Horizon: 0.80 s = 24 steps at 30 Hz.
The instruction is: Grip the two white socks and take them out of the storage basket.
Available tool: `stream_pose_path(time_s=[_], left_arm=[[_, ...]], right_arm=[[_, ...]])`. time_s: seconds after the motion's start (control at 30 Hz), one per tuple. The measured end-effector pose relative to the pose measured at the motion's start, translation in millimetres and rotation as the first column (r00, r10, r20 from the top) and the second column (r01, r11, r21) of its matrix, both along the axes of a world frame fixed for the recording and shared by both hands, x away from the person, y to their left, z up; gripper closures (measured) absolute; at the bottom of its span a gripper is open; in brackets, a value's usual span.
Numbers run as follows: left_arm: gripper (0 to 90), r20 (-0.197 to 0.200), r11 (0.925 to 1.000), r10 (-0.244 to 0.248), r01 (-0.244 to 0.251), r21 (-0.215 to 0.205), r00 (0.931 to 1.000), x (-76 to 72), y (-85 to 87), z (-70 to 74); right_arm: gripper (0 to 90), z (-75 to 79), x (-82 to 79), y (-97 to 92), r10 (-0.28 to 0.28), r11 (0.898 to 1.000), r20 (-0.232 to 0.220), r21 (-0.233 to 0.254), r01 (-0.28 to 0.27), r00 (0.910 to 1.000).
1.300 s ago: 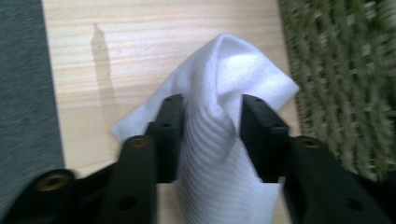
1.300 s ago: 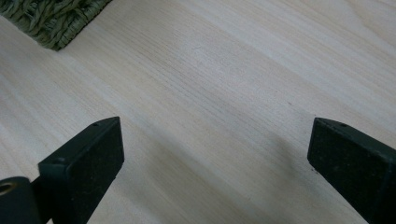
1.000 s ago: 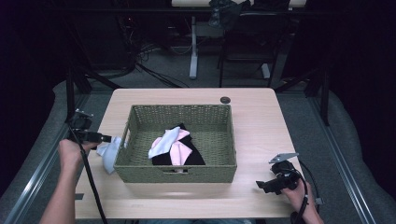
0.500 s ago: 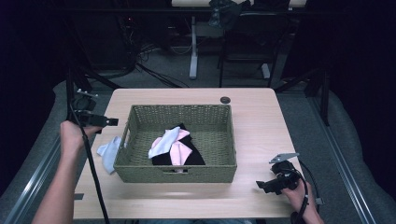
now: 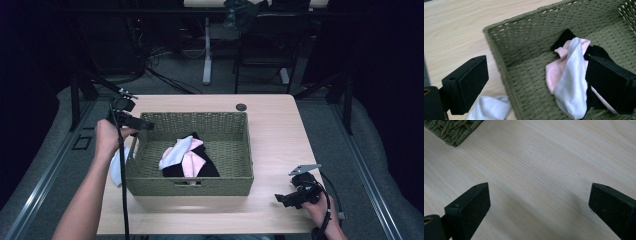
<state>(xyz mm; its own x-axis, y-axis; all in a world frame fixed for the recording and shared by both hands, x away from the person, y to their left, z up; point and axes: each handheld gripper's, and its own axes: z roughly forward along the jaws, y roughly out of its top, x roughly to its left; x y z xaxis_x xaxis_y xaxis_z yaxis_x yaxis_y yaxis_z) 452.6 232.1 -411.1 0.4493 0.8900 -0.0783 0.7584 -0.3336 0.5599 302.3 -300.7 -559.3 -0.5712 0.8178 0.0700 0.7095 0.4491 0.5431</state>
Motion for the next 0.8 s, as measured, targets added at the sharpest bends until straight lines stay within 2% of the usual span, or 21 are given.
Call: stream_pose_path(time_s=[0.23, 0.5, 0.8], left_arm=[[4.9, -0.024, 0.9994, -0.035, 0.035, -0.003, 0.9991, 12.1, -24.4, -15.0], [6.5, -0.083, 0.9975, -0.070, 0.071, 0.005, 0.9941, 24.5, -49.2, -40.3], [17.8, -0.153, 0.9925, -0.121, 0.122, 0.001, 0.9808, 33.7, -71.5, -68.3]], right_arm=[[3.2, -0.1, 0.0, 0.0, 0.001, 1.000, 0.002, 0.000, -0.001, 1.0000], [3.1, 0.2, -0.3, -0.2, 0.001, 1.000, 0.000, -0.001, -0.001, 1.0000], [3.1, 0.3, -0.1, -0.5, 0.005, 1.000, 0.000, -0.001, -0.005, 1.0000]])
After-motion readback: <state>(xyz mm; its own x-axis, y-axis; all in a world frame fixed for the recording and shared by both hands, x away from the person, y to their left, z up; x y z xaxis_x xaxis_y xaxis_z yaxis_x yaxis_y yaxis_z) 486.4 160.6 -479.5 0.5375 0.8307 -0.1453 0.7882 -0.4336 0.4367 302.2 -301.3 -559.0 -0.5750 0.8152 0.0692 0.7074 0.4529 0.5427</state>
